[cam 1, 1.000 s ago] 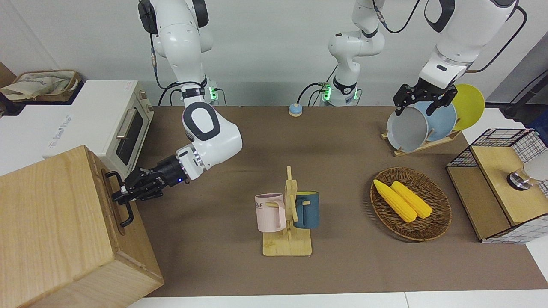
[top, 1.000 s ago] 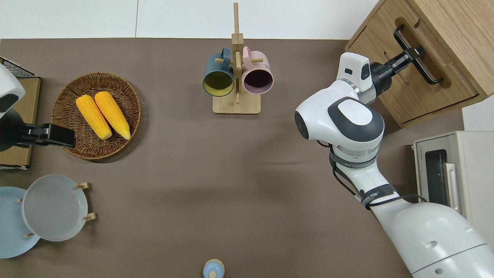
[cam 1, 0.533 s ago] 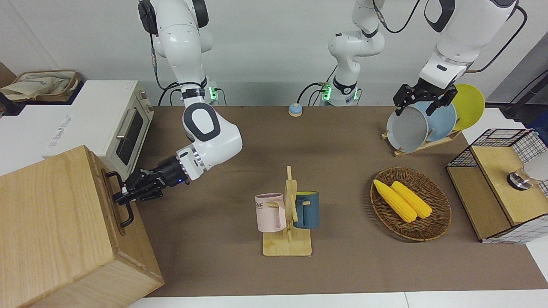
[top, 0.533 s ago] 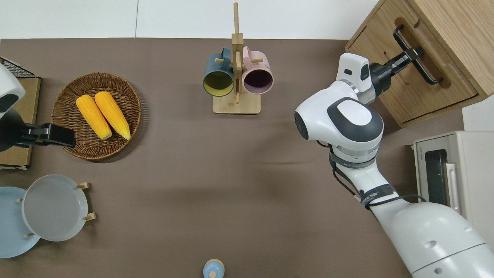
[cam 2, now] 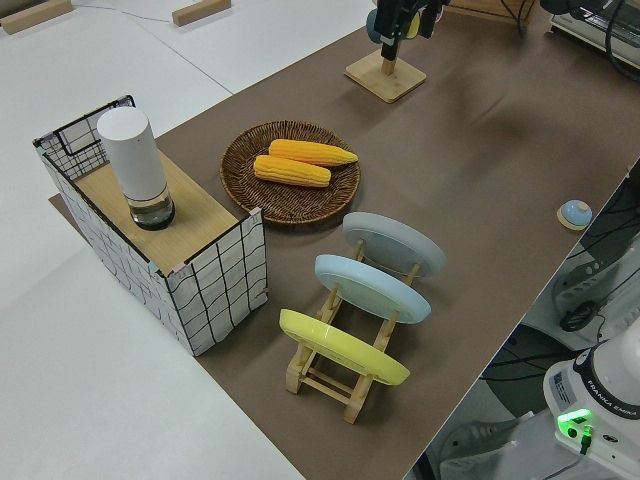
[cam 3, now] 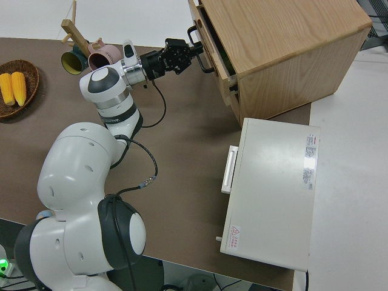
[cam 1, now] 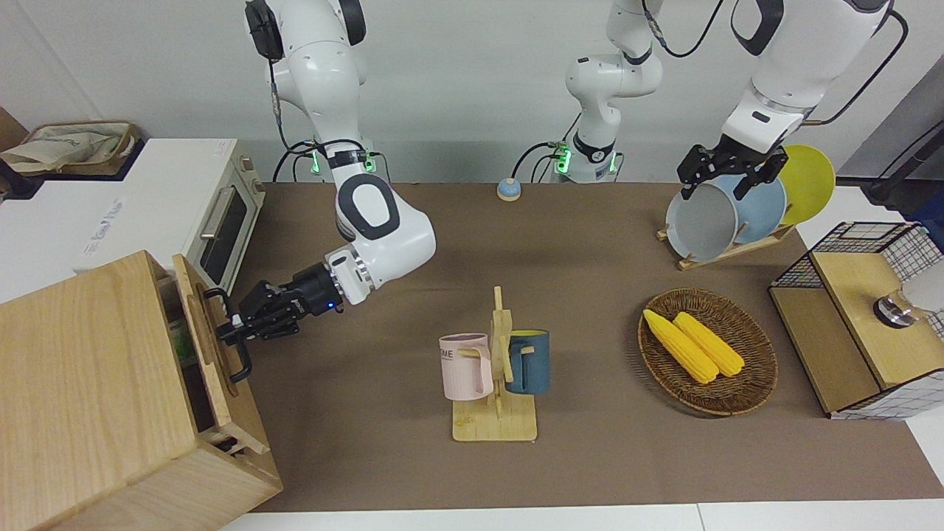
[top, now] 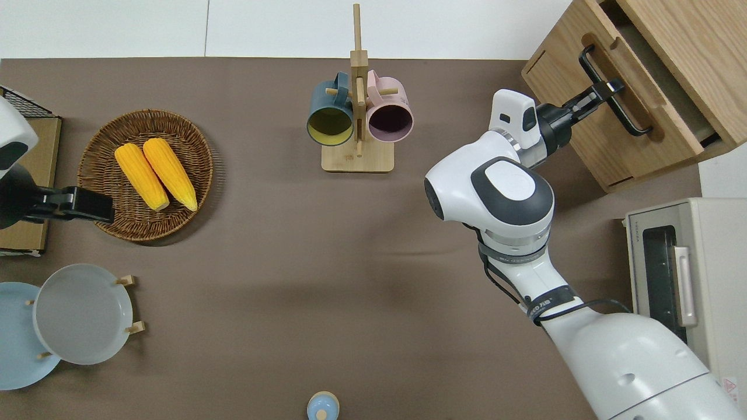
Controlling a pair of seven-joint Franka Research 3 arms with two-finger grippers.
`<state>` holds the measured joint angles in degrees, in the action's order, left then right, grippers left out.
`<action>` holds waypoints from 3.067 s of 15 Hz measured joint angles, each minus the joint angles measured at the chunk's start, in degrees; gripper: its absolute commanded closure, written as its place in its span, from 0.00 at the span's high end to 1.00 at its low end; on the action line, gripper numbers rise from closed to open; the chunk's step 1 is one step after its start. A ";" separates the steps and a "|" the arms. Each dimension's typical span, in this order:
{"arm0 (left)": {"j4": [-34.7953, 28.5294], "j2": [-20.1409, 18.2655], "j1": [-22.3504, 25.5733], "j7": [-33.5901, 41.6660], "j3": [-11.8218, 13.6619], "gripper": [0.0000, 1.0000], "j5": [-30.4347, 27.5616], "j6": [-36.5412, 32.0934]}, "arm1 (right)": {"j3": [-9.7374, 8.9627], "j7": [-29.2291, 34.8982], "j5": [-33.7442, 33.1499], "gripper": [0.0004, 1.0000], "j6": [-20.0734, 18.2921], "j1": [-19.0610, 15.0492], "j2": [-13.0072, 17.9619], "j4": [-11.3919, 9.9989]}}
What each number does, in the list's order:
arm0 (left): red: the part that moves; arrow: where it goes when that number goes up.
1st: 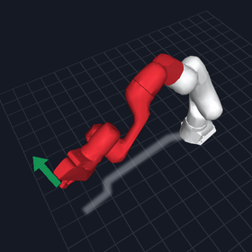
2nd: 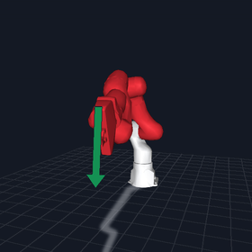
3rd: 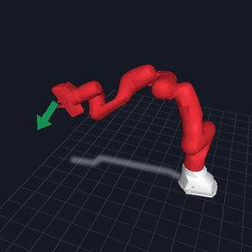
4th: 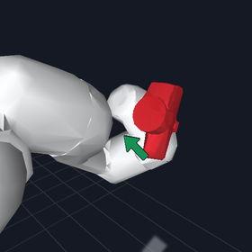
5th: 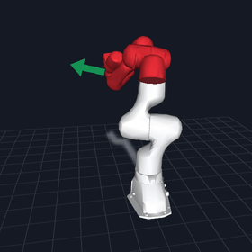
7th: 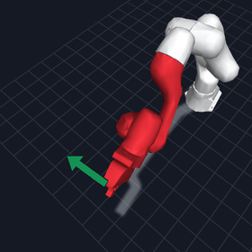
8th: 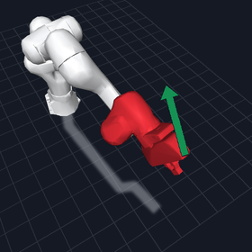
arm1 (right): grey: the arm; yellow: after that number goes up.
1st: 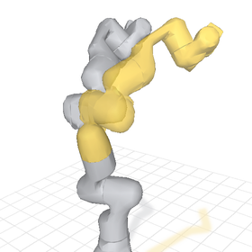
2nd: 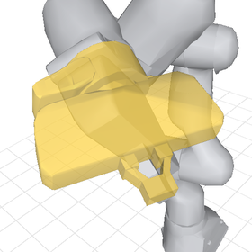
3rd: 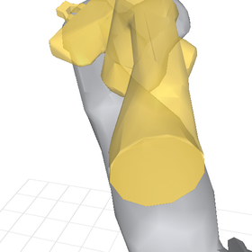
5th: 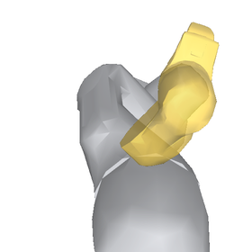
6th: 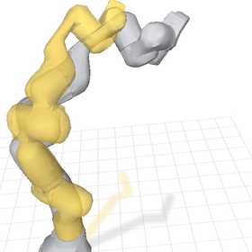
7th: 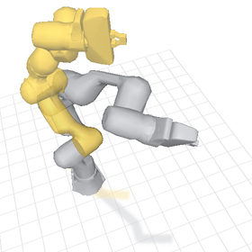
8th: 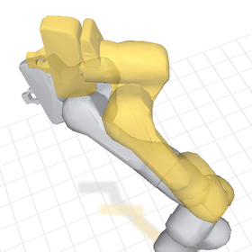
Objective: Slide drawer open with right arm
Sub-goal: 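Pull the drawer handle toward the robot with the right gripper, then open the right gripper and back it away from the handle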
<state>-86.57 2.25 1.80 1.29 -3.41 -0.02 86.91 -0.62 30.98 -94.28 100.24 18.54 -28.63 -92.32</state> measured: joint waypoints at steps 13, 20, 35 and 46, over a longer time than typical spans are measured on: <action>0.00 0.00 0.00 0.00 0.00 0.99 0.00 0.00 | -0.16 0.41 6.48 0.00 -12.88 14.25 0.01 -0.66; 0.00 0.00 0.00 0.00 0.00 0.99 0.00 0.00 | -0.26 0.61 7.67 0.00 -16.26 19.00 -0.46 -0.48; 0.00 0.00 0.00 0.00 0.00 0.99 0.00 0.00 | -0.34 0.90 7.71 0.98 -17.88 22.44 -2.42 3.32; 0.00 0.00 0.00 0.00 0.00 0.99 0.00 0.00 | -0.76 1.65 16.48 0.98 -17.88 23.09 -2.59 6.69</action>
<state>-86.57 2.25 1.80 1.29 -3.41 -0.02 86.91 -1.39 32.63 -77.80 82.35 41.63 -31.22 -85.63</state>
